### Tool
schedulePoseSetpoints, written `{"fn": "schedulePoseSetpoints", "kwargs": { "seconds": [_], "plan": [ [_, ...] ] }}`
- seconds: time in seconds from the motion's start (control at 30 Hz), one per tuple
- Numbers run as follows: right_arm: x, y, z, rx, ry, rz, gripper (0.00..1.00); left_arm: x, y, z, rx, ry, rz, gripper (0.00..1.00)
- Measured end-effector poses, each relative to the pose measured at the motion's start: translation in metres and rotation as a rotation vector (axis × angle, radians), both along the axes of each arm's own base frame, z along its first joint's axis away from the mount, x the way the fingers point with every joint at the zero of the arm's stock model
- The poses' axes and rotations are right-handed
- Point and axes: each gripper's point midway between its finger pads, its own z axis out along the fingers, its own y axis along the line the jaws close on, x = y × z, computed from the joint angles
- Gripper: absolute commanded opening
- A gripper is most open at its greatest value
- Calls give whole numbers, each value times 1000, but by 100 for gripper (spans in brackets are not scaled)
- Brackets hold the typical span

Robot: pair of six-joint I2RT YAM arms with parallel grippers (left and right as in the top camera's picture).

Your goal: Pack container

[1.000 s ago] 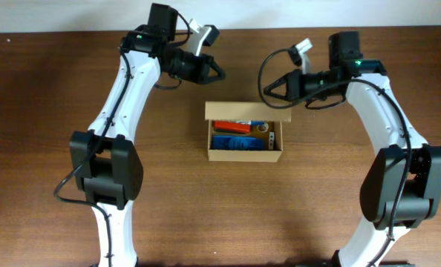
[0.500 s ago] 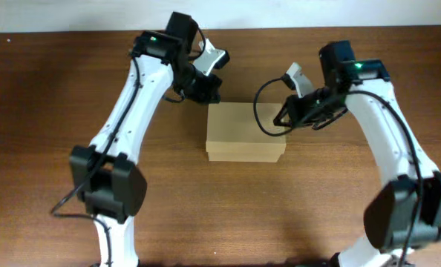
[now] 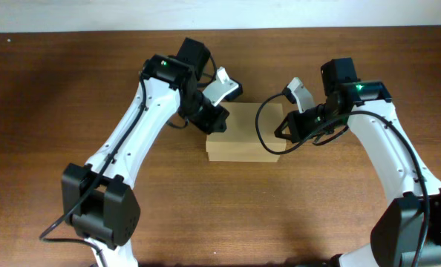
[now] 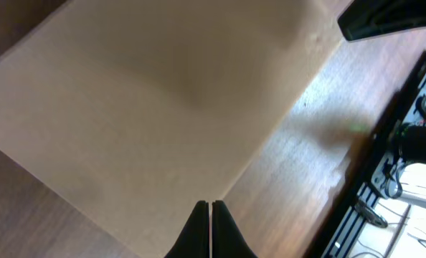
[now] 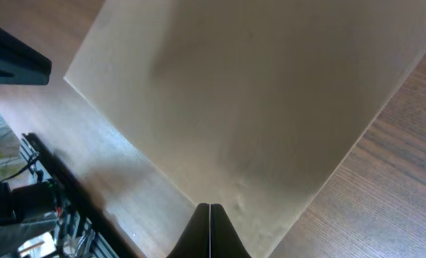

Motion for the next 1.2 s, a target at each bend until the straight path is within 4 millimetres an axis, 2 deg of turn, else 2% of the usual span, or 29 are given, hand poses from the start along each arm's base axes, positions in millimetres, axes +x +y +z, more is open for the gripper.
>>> {"fn": "schedulePoseSetpoints", "kwargs": {
  "seconds": [0.1, 0.27, 0.33, 0.57, 0.63, 0.67, 0.7, 0.77, 0.8, 0.83, 0.87, 0.93, 0.97, 1.03, 1.1, 1.13, 1.2],
  "plan": [
    [4, 0, -11, 3, -27, 0, 4, -4, 1, -10, -5, -5, -4, 2],
    [-8, 0, -44, 5, 2, -4, 4, -20, 5, -50, 4, 60, 2, 2],
    [-10, 1, -49, 12, 5, -4, 4, -25, 8, -61, 10, 80, 8, 2],
    [-13, 1, -48, 13, 18, -18, 4, -30, 7, -62, -8, 88, 34, 2],
    [-20, -1, -43, 3, 56, -22, 4, -28, 11, -53, 3, 51, 48, 2],
    [-19, -3, -33, -9, 46, -31, 4, -27, 14, -38, 5, 3, 56, 2],
    [-16, -5, -16, -23, 9, -43, 4, -28, 18, -19, -2, -57, 61, 2],
    [-17, -12, 41, -43, -141, -74, 4, -37, 25, 44, -64, -233, 70, 2],
    [-29, -15, 69, -43, -204, -92, 4, -45, 29, 73, -97, -307, 77, 2],
    [-44, -17, 88, -43, -240, -109, 4, -57, 35, 96, -122, -362, 84, 2],
    [-61, -20, 106, -38, -278, -121, 4, -69, 40, 113, -142, -399, 91, 2],
    [-100, -24, 128, -34, -314, -137, 4, -93, 51, 136, -163, -446, 97, 2],
    [-111, -26, 135, -31, -334, -141, 4, -99, 53, 140, -168, -456, 97, 2],
    [-151, -30, 155, -19, -414, -148, 4, -121, 63, 151, -173, -473, 100, 2],
    [-186, -35, 161, -26, -461, -157, 4, -136, 70, 153, -178, -481, 100, 2],
    [-201, -40, 161, -38, -479, -166, 4, -147, 75, 147, -182, -490, 100, 2],
    [-232, -47, 155, -57, -526, -184, 4, -169, 84, 120, -179, -473, 108, 2]
  ]
}}
